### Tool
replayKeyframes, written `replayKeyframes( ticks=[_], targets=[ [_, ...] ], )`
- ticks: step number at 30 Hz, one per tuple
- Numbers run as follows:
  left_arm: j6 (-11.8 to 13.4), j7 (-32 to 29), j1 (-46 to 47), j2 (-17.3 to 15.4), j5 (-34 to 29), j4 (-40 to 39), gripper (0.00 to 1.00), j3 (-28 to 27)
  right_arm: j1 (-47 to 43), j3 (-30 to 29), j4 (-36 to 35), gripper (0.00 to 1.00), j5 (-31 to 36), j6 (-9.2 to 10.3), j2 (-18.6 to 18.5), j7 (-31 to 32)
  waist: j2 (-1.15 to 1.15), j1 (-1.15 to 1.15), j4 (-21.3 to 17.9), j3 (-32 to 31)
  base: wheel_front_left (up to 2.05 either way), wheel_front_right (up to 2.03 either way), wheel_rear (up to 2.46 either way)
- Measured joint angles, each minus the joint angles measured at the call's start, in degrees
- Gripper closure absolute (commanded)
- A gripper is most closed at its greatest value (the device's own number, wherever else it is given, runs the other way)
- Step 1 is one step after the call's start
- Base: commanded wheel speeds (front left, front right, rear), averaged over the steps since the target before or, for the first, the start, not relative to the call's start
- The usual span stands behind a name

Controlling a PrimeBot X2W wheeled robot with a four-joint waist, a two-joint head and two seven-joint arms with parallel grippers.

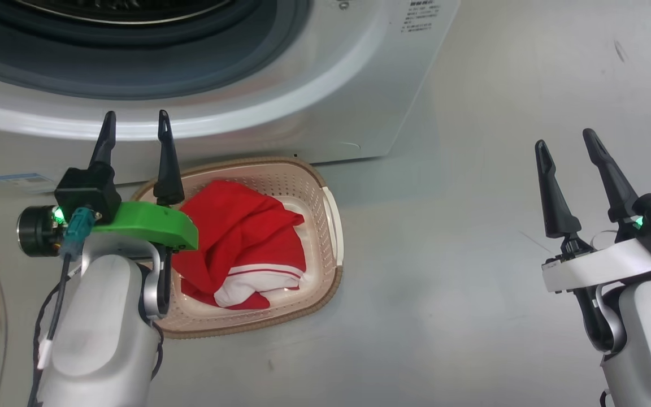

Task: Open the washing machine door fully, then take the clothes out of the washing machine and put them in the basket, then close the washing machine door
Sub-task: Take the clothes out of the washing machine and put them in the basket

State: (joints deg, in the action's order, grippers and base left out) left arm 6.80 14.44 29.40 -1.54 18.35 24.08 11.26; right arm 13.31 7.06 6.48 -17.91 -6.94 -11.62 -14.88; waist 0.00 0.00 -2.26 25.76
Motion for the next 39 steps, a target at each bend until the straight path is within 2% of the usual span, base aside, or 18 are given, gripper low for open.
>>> replayKeyframes(
  ticks=[7,17,25,30,39],
  targets=[
    [0.00,0.01,-4.89,-0.01,-2.45,-7.92,0.00,-0.16,-1.88,0.09,0.34,0.00,0.73,0.00,0.88,0.00,0.00,0.00,1.64,-3.49,0.00,0.00,0.00],
    [0.00,0.01,-15.86,-0.08,-4.95,-13.79,0.00,-1.01,-5.94,0.71,1.29,0.00,1.86,0.09,2.72,0.00,0.00,0.00,3.04,-10.38,0.00,0.00,0.00],
    [0.00,0.01,-22.51,-0.20,-4.99,-15.71,0.00,-1.27,-8.46,1.18,1.34,0.00,1.93,0.64,4.45,0.00,0.00,0.00,2.91,-14.30,0.00,0.00,0.00],
    [0.00,0.01,-25.23,-0.35,-4.87,-17.08,0.00,-0.81,-9.86,1.18,1.25,0.00,2.40,1.55,4.53,0.00,0.00,0.00,2.46,-16.00,0.00,0.00,0.00],
    [0.00,0.01,-28.34,-0.42,-5.34,-18.25,0.00,-0.10,-10.93,0.93,0.41,0.00,2.52,2.07,4.59,0.00,0.00,0.00,2.17,-16.98,0.00,0.00,0.00]
  ],
)
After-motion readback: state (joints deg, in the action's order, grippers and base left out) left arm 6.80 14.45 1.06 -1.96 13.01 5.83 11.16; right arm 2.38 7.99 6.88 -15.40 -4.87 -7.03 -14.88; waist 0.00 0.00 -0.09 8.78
